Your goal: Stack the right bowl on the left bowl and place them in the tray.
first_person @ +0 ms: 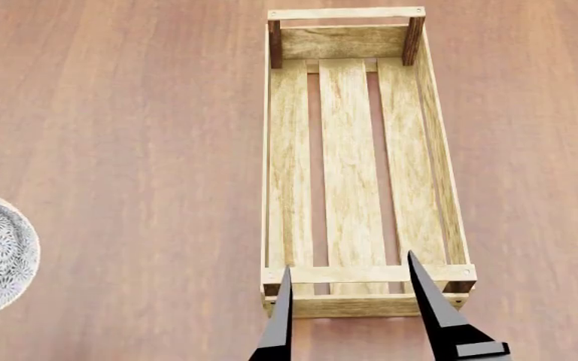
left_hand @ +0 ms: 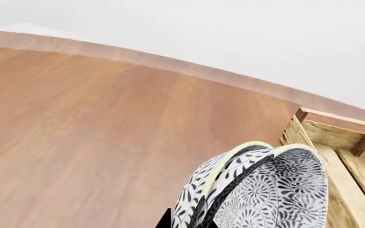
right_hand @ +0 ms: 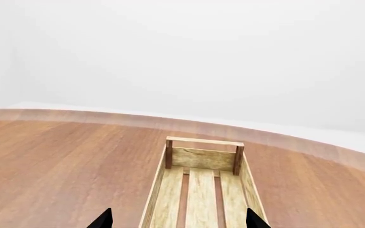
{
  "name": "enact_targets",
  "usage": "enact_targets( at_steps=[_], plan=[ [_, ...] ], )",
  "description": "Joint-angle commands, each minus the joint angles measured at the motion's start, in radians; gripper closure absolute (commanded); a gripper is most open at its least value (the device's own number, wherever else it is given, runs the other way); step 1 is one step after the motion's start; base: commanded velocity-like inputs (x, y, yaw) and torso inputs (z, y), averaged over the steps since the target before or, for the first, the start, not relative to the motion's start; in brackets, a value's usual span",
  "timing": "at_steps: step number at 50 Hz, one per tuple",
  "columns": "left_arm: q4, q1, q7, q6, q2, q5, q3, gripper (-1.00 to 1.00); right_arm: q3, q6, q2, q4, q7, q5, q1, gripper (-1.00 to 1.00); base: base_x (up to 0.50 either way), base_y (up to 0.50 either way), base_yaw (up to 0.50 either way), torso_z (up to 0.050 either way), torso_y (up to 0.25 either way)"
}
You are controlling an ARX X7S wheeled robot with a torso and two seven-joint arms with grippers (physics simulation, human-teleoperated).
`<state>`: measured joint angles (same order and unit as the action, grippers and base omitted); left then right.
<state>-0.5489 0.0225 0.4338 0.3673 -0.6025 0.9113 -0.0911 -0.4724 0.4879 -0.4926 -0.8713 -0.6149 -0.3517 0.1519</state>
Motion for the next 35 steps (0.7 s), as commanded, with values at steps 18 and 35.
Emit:
enact_targets(
  at_steps=[18,35],
  plan=[
    [-0.155,0.158,-0.175,-0.029,-0.054,-0.062,0.080,1.00,0.040,-0.027,-0.005,0.039,0.026,-0.001,0.005,-1.00,0.00,0.00,0.00,0.001,0.001],
    [-0.138,0.373,-0.173,0.069,-0.013,-0.154,0.257,1.00,0.051,0.026,-0.100,-0.024,0.050,0.007,0.024,-1.00,0.00,0.00,0.00,0.000,0.001]
  ],
)
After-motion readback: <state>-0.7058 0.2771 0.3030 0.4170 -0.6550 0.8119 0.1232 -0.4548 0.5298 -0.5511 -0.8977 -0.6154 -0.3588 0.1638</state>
